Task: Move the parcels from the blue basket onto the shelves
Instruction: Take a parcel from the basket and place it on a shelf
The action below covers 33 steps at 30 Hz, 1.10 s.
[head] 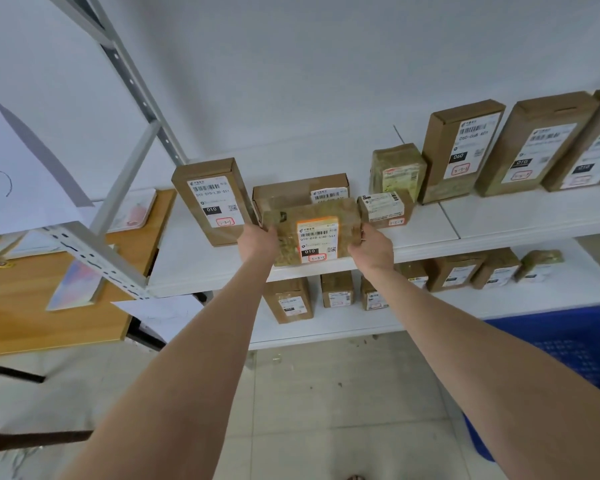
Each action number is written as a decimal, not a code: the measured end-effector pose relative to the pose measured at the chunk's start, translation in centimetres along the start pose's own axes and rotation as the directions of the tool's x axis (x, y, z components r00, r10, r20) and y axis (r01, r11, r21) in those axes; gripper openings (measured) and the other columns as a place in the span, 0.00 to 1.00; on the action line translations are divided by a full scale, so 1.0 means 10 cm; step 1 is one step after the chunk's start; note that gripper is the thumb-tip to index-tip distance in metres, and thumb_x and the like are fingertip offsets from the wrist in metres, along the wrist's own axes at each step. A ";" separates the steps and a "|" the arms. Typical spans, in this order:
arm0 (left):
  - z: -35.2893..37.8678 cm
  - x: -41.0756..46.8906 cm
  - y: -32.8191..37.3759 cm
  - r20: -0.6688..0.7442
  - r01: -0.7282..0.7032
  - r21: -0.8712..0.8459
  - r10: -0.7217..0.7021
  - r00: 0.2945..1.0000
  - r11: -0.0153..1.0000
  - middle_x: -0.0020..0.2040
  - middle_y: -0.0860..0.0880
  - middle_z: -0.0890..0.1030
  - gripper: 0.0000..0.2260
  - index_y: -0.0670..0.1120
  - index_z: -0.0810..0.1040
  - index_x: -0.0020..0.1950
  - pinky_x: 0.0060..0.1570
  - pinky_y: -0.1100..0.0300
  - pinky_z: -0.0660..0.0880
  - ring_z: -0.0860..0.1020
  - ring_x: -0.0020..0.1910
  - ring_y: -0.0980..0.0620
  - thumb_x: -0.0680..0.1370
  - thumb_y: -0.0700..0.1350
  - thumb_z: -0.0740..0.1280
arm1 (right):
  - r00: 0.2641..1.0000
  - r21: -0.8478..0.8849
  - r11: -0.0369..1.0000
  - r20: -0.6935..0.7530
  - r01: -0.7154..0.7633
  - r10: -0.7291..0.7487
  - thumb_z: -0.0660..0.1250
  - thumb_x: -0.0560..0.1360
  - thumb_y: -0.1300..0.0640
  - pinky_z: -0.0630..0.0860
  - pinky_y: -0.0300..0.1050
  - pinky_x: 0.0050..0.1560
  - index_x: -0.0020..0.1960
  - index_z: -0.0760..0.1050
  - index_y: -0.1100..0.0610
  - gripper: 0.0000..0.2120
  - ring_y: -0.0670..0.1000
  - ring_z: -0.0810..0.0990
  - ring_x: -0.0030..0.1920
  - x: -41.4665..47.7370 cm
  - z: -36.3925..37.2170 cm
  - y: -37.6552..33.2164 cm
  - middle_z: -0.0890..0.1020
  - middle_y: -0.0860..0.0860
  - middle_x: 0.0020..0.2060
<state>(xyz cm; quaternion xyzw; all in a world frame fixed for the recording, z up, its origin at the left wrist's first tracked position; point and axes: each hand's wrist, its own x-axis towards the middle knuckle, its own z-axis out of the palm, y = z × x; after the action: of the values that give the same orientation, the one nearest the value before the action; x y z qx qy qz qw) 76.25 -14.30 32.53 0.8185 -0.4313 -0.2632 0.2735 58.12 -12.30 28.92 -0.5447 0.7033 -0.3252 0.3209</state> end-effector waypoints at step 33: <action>0.30 -0.24 0.03 0.343 -0.553 0.612 0.441 0.829 0.565 0.78 0.41 0.43 0.35 0.45 0.44 0.78 0.76 0.49 0.46 0.43 0.77 0.40 0.78 0.39 0.63 | 0.878 -0.698 0.532 0.382 0.480 -0.290 0.57 0.81 0.59 0.39 0.48 0.75 0.78 0.36 0.55 0.36 0.55 0.35 0.77 -0.07 0.19 -0.21 0.35 0.54 0.77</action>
<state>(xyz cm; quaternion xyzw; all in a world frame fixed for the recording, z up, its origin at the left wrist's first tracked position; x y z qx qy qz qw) 72.91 -13.06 31.05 0.6814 -0.7294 -0.0566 -0.0214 60.94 -12.24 29.57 -0.8025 0.5944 0.0091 0.0500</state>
